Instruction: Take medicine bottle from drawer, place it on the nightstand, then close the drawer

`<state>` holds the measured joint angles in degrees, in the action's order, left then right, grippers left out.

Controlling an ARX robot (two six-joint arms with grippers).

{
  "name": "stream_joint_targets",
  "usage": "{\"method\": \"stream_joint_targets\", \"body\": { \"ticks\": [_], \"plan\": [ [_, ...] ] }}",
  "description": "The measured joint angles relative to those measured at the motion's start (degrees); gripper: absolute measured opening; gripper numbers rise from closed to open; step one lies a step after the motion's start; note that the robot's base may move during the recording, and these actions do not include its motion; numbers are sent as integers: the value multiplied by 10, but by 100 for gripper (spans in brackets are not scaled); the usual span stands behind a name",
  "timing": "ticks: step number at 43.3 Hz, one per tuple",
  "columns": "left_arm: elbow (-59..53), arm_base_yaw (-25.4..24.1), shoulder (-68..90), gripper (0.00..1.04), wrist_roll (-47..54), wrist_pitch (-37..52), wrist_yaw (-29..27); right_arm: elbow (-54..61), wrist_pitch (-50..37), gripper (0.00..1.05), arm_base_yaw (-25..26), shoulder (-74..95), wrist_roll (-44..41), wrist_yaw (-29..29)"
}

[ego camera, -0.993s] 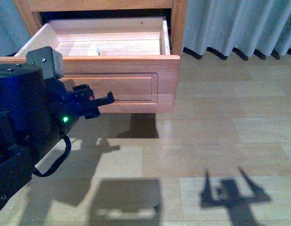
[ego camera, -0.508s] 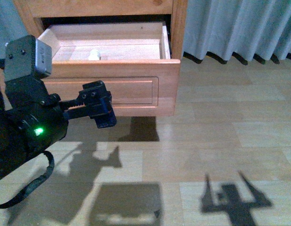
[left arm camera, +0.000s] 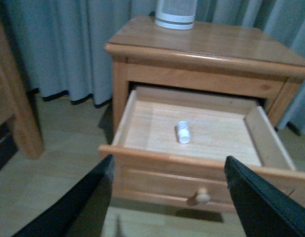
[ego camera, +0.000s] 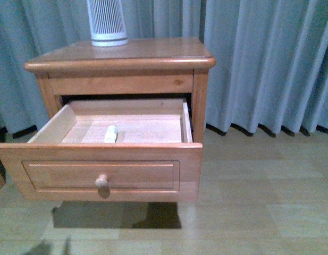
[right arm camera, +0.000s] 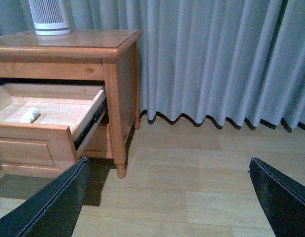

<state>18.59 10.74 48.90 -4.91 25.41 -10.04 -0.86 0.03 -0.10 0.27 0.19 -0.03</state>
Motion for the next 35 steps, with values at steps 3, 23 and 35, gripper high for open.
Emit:
{"method": "stream_joint_targets", "body": {
  "ticks": [3,23,35],
  "plan": [
    [-20,-2,-130,56,19,-114,-5,0,0,98,0,0,0,0],
    [-111,-104,-426,3,43,-269,101,0,0,98,0,0,0,2],
    [-134,-105,-444,3,43,-264,98,0,0,98,0,0,0,-2]
  ]
}}
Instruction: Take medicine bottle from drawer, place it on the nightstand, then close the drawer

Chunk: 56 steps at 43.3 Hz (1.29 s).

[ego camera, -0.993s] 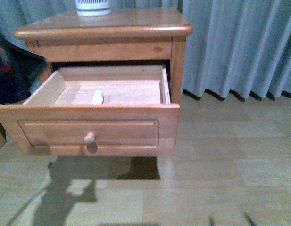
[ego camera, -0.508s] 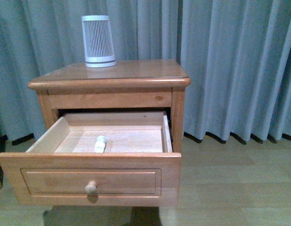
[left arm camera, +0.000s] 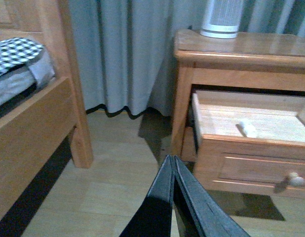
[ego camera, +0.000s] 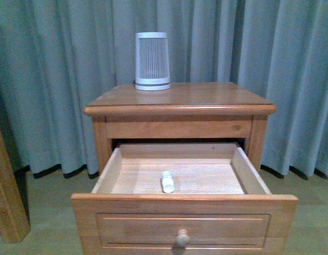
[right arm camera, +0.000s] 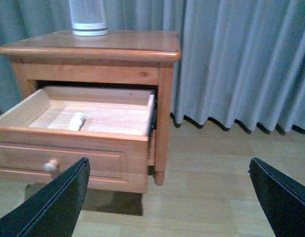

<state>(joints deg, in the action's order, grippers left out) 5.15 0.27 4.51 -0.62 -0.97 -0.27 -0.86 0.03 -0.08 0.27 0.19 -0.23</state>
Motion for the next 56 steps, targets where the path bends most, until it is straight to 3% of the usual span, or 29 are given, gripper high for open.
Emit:
{"method": "stream_joint_targets", "body": {
  "ticks": [13,19,22,35,39,56],
  "plan": [
    [-21,0,-17,3,0,3,1,0,0,98,0,0,0,0],
    [-23,0,-19,25,0,3,2,-7,21,98,2,13,6,-7],
    [-23,0,-20,35,0,4,2,-57,52,98,4,110,24,-23],
    [-23,0,-20,79,0,4,2,-367,-117,98,-69,539,-2,26],
    [-23,0,-20,99,1,4,2,-499,-137,98,-116,727,-27,43],
    [-23,0,-20,98,1,4,2,-903,-8,98,-189,1211,7,105]
  ]
}}
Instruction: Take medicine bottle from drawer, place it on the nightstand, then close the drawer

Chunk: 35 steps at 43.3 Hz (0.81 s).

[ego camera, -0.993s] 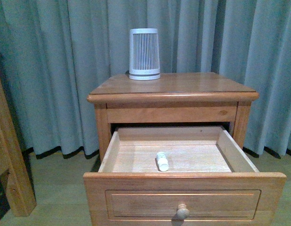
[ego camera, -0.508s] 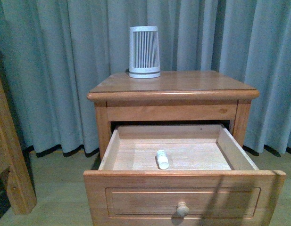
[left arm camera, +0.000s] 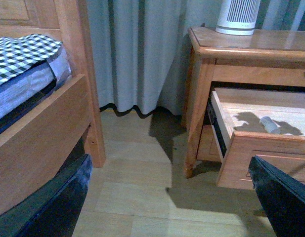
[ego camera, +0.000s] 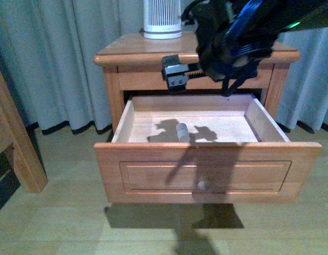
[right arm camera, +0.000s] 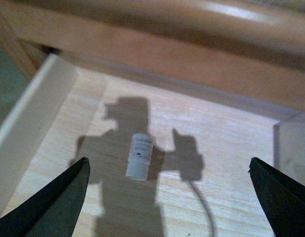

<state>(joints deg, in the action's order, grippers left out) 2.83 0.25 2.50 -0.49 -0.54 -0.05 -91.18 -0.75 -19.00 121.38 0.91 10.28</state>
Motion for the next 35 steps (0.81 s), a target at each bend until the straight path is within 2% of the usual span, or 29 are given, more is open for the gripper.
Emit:
{"method": "stream_joint_targets", "body": {
  "ticks": [7,20,25,28,35],
  "plan": [
    [0,0,0,98,0,0,0,-182,63,98,-8,187,18,26],
    [0,0,0,98,0,0,0,-464,178,98,-16,397,45,42],
    [0,0,0,98,0,0,0,-540,213,98,-19,444,63,49],
    [0,0,0,98,0,0,0,-556,219,90,-21,452,76,56],
    [0,0,0,98,0,0,0,-491,176,59,-26,428,100,56]
  ]
}}
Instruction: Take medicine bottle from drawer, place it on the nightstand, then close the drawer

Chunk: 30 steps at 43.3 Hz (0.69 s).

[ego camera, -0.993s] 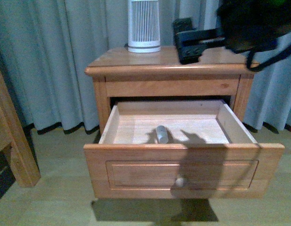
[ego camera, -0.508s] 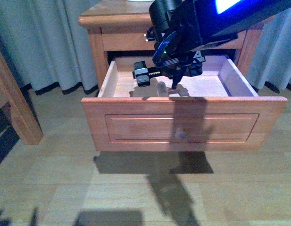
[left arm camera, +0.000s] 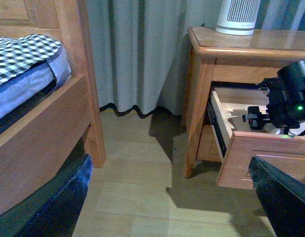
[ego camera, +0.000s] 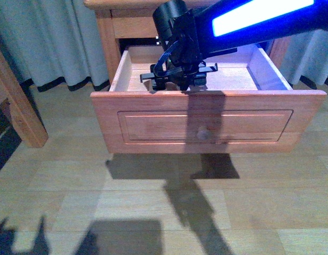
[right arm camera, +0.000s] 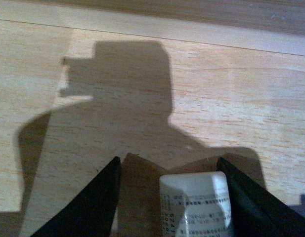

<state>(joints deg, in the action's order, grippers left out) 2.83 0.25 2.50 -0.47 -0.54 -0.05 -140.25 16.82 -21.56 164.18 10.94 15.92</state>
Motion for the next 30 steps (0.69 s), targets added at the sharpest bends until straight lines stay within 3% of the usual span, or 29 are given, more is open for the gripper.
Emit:
{"method": "stream_joint_targets", "body": {
  "ticks": [4,9,22,30],
  "plan": [
    [0,0,0,98,0,0,0,68,-34,42,-3,-34,4,1],
    [0,0,0,98,0,0,0,125,-68,31,-3,-63,1,5],
    [0,0,0,98,0,0,0,273,-194,29,10,-160,-42,10],
    [0,0,0,98,0,0,0,290,-229,29,27,-247,-67,-4]
  ]
}}
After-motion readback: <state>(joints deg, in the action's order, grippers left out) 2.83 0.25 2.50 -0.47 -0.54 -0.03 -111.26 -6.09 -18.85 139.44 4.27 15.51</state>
